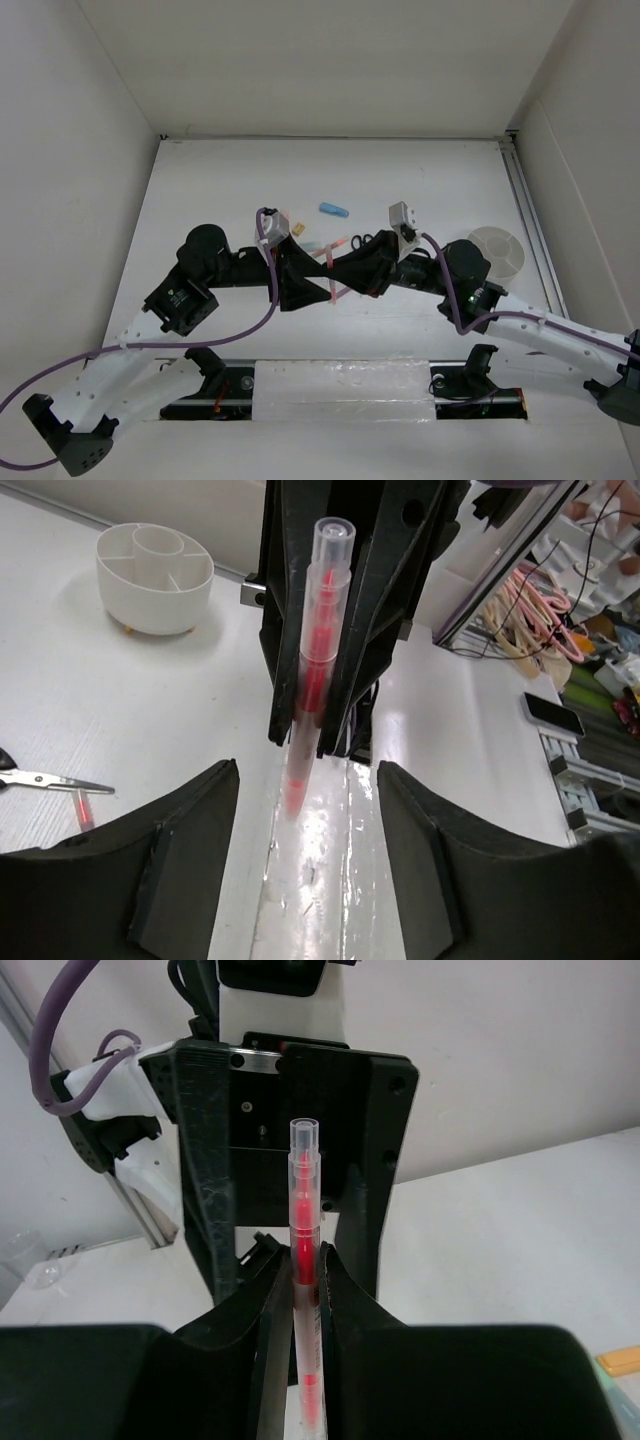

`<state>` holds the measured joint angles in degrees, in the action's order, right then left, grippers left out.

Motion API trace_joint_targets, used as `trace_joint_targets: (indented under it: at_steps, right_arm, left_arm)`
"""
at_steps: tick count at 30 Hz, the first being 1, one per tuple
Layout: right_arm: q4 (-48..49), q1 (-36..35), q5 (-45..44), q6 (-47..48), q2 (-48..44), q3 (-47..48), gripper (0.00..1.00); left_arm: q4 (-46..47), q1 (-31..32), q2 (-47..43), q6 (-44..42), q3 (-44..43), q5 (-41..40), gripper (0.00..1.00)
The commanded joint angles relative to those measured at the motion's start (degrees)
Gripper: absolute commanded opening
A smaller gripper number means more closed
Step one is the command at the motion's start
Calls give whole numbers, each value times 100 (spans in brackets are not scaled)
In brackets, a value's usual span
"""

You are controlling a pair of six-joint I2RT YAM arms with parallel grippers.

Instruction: Sort the stationery into containers

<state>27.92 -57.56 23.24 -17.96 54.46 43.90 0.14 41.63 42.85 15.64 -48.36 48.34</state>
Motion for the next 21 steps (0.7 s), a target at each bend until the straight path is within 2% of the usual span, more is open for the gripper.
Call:
trace_joint_targets:
  at_steps: [1, 4, 7, 9, 10, 14, 15, 21]
  right_arm:
    - [529, -71, -179, 126, -155, -109, 0]
    - [636, -71, -241, 3, -268, -232, 0]
    - [715, -71, -347, 3, -321, -294, 0]
    - [636, -71, -583, 90, -374, -346, 0]
    - [575, -71, -671, 143, -444, -347, 0]
    - [222, -71, -1873, 555, -839, -601, 0]
    - [40, -71, -2198, 626, -927, -671, 0]
    - [-692, -71, -5080, 959, -1927, -1084, 0]
  left_arm:
    - [188, 12, -189, 18, -121, -52, 55]
    - [188, 12, -251, 70, -69, -52, 64]
    - [188, 12, -304, 71, -68, -52, 68]
    - [136, 12, -304, 71, -68, -175, 95]
    - [83, 12, -304, 10, -68, -254, 100]
    - [-321, 12, -304, 9, -244, -1297, 100]
    - [-548, 12, -304, 70, -296, -1944, 100]
    - [-1542, 12, -365, 369, -446, -4171, 100]
